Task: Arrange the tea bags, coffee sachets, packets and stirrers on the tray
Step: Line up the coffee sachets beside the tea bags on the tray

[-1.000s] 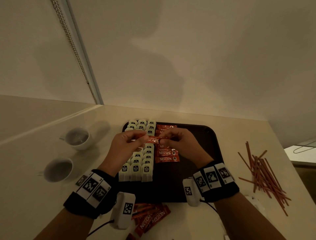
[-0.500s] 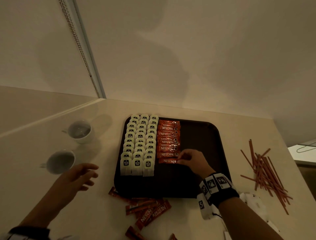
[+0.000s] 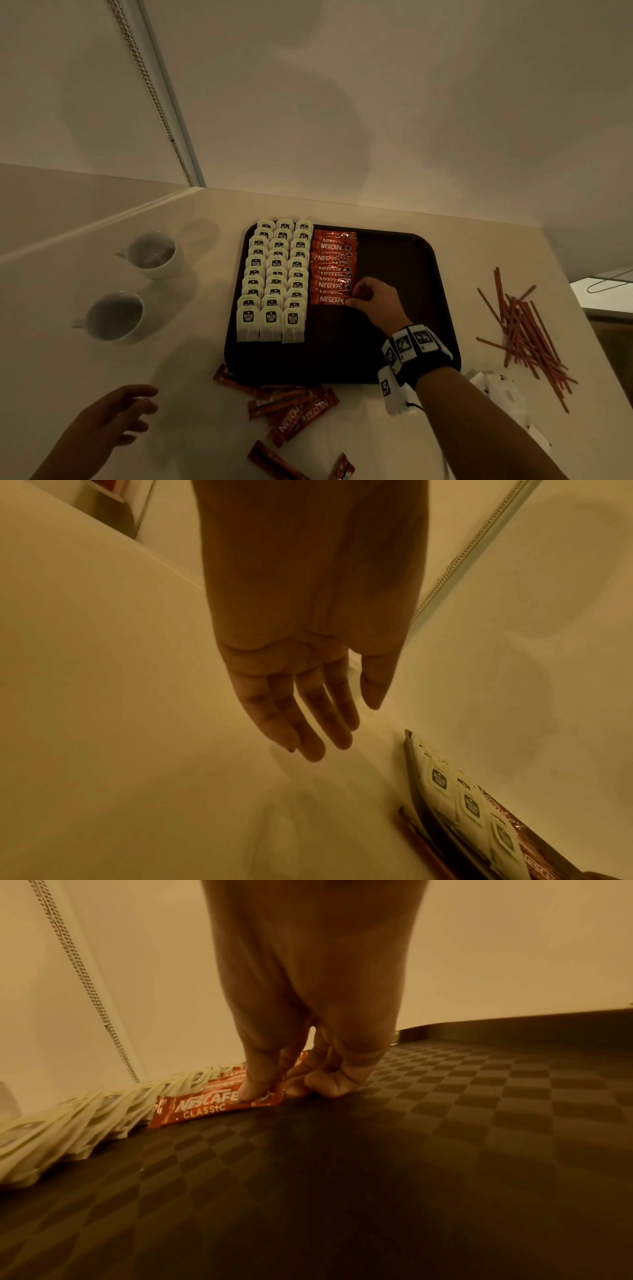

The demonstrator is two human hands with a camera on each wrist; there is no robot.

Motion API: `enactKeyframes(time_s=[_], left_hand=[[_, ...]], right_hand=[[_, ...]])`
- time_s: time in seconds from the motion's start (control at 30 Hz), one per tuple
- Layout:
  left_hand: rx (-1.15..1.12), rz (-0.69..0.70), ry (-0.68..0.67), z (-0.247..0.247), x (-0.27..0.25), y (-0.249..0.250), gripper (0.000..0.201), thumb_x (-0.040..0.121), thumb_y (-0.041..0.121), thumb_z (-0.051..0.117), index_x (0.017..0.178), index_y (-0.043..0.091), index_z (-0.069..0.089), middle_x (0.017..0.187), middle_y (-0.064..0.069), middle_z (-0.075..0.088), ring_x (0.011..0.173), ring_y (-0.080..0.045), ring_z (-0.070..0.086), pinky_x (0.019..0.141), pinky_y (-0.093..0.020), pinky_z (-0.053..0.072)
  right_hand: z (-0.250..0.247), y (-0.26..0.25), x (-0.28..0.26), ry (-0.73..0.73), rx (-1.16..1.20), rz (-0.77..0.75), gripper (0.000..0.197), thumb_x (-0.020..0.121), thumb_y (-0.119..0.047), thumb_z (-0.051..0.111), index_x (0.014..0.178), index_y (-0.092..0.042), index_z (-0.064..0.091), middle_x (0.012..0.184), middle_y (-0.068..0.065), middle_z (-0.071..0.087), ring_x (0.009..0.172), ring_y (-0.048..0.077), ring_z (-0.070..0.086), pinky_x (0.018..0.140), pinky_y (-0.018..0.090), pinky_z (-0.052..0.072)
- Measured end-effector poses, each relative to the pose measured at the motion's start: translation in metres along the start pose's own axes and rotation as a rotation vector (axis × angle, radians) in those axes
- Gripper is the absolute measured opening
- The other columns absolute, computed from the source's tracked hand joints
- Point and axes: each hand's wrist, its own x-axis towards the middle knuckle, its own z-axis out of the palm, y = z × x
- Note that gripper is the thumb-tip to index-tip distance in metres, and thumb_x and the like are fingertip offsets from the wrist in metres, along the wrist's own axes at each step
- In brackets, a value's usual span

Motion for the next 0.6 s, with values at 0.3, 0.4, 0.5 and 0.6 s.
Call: enactKeyframes(time_s=[0.3,0.4,0.5,0.6], left_hand=[[0.009,0.009,-0.022,0.005,0.000,-0.002,0.018,0.093,0.002,0.053,0.094,0.011,0.068,0.082,-0.012,0.072,0.073,-0.034,0.061,0.068,-0.034,0.044],[0.001,0.022,-0.027,0.005,-0.002,0.000,0.018,0.093,0.001,0.053,0.094,0.011,0.068,0.081,-0.011,0.072,0.072,-0.033,0.061,0.068,-0.034,0.044],[-0.003,0.052,-0.011,0.006,-0.009,0.006,0.020,0.093,0.000,0.051,0.092,0.011,0.068,0.079,-0.012,0.071,0.071,-0.032,0.060,0.068,-0.033,0.043],[0.050,0.112,-0.014,0.012,-0.015,0.019,0.019,0.094,0.002,0.052,0.093,0.013,0.068,0.084,-0.011,0.071,0.073,-0.032,0.062,0.067,-0.034,0.045]], right_hand=[[0.002,0.001,0.002,0.029,-0.019,0.008,0.028,0.076,-0.017,0.076,0.092,-0.016,0.054,0.094,-0.005,0.054,0.088,0.009,0.052,0.067,0.013,0.037],[0.001,0.002,0.001,0.016,0.001,0.017,0.030,0.076,-0.019,0.076,0.095,-0.016,0.053,0.096,-0.005,0.053,0.090,0.010,0.051,0.067,0.013,0.037],[-0.002,0.000,-0.006,0.025,0.037,-0.020,0.029,0.077,-0.020,0.075,0.096,-0.017,0.053,0.098,-0.006,0.055,0.089,0.007,0.052,0.067,0.012,0.037],[-0.006,-0.006,-0.023,0.005,0.095,-0.125,0.022,0.080,-0.019,0.072,0.095,-0.016,0.055,0.102,-0.003,0.058,0.091,0.007,0.055,0.072,0.012,0.040]])
